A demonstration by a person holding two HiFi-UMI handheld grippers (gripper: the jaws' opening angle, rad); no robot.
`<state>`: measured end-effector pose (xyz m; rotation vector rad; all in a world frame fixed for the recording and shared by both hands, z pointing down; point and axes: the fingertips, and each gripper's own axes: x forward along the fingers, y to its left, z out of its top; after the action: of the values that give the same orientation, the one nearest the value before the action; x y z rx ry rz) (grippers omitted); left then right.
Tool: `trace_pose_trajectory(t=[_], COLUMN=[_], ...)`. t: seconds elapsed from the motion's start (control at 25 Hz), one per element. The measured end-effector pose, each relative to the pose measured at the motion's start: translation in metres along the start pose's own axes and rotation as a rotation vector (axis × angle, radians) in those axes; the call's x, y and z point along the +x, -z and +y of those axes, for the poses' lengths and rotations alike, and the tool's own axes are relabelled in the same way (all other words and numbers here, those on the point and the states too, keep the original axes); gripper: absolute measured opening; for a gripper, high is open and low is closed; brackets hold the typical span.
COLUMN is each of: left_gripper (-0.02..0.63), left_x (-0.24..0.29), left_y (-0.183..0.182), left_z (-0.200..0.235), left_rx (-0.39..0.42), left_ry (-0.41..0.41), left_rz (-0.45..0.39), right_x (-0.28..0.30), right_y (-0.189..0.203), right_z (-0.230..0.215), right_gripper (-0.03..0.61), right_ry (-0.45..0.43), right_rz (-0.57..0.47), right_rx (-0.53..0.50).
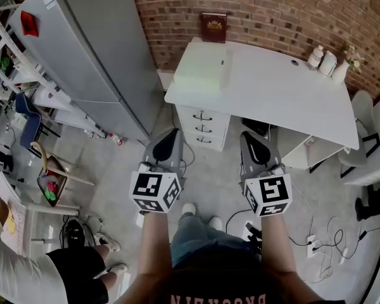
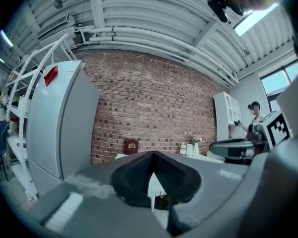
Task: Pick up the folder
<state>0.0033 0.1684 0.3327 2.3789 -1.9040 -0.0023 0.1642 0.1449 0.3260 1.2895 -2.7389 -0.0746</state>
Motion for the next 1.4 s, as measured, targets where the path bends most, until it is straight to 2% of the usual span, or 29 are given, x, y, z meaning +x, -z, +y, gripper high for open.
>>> trace_pose_trajectory(t=[0.36, 0.84, 1.0, 1.16, 1.4], left_gripper=[-0.002, -0.002, -0.002, -0.002, -0.002], left_x=[0.060, 0.181, 0.217, 0.251, 0.289], left_y=[-0.002, -0.017, -0.025, -0.027, -0.025], left_z=[0.048, 0.156, 0.188, 0.220, 0.252], left_rx=[0.008, 0.037, -0.013, -0.031, -0.066], left_ry=[0.013, 0.101, 0.176, 0.198, 0.229], left_rz=[-0.007, 0.019, 0.002, 0.001, 0.005], right_x=[0.064, 0.216, 0.261, 0.298, 0.332], right_y=[0.012, 0.005, 0.000, -0.004, -0.002], right_z=[-0.023, -0.045, -0.051, -0.059, -0.068], right_gripper=[0.002, 0.002, 0.002, 0.002, 0.003], right_ry=[0.043, 0.125, 0.162, 0.192, 0.214], right_rz=[0.010, 0.027, 0.031, 0.009, 0.014], right_rx=[0.017, 0.064, 0.094, 0.156, 0.193])
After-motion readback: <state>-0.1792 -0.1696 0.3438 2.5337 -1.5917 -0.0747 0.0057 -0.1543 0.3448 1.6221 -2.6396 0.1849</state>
